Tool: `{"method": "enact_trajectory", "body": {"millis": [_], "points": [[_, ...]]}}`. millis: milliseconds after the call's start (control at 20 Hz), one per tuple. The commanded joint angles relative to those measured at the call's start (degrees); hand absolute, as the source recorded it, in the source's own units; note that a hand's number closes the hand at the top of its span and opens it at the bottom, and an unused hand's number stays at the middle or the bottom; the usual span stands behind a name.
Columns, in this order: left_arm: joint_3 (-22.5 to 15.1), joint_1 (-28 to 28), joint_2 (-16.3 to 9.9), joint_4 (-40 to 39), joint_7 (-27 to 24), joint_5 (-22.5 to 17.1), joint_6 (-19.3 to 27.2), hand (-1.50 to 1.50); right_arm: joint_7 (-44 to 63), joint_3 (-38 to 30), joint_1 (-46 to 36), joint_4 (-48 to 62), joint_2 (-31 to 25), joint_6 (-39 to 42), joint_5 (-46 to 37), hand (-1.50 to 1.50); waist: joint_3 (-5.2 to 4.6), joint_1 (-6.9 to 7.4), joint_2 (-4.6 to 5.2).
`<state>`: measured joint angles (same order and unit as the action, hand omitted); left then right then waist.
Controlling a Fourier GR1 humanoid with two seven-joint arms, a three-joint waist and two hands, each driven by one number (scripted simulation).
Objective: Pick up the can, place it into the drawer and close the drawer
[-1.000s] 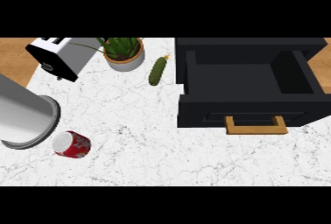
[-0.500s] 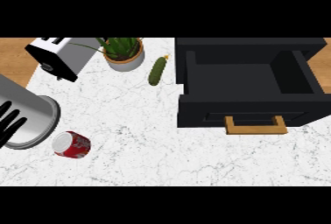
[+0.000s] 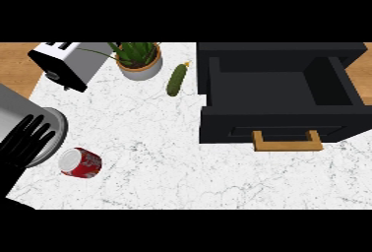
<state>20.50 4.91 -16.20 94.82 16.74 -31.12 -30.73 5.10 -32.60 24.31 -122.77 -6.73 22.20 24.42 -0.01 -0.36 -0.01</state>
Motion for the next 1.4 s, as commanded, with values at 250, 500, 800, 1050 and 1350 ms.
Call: {"method": "enact_trajectory", "body": {"millis": [250, 500, 800, 1050, 1350], "points": [[-0.1, -1.9, 2.8, -9.9, -10.0, 11.5, 1.0, -1.50, 2.7, -6.3, 0.9, -0.7, -1.1, 4.0, 6.0, -1.50, -0.01, -0.06, -0.02], [1.4, -3.0, 2.4, -21.3, -23.5, 18.0, -1.1, -1.50, 1.5, -4.9, -1.2, 1.4, 0.4, 4.7, 2.2, -1.50, -0.03, -0.01, 0.05], [3.0, -7.3, -2.1, -34.9, -29.0, 19.9, -3.4, -1.50, -1.6, -6.4, -0.1, 2.5, 3.0, 8.1, 0.0, -1.50, -0.02, -0.15, 0.05], [1.6, -9.5, -2.8, -44.9, -37.5, 24.8, -3.5, -1.50, 5.7, -6.5, -2.5, -2.0, 2.4, 4.4, 2.2, -1.50, -0.05, -0.11, 0.09], [1.0, -12.6, -2.9, -54.4, -42.8, 27.3, -2.4, -1.50, 4.1, -6.1, 0.6, -4.9, 6.6, 6.9, 0.4, -1.50, -0.07, -0.36, 0.11]]}}
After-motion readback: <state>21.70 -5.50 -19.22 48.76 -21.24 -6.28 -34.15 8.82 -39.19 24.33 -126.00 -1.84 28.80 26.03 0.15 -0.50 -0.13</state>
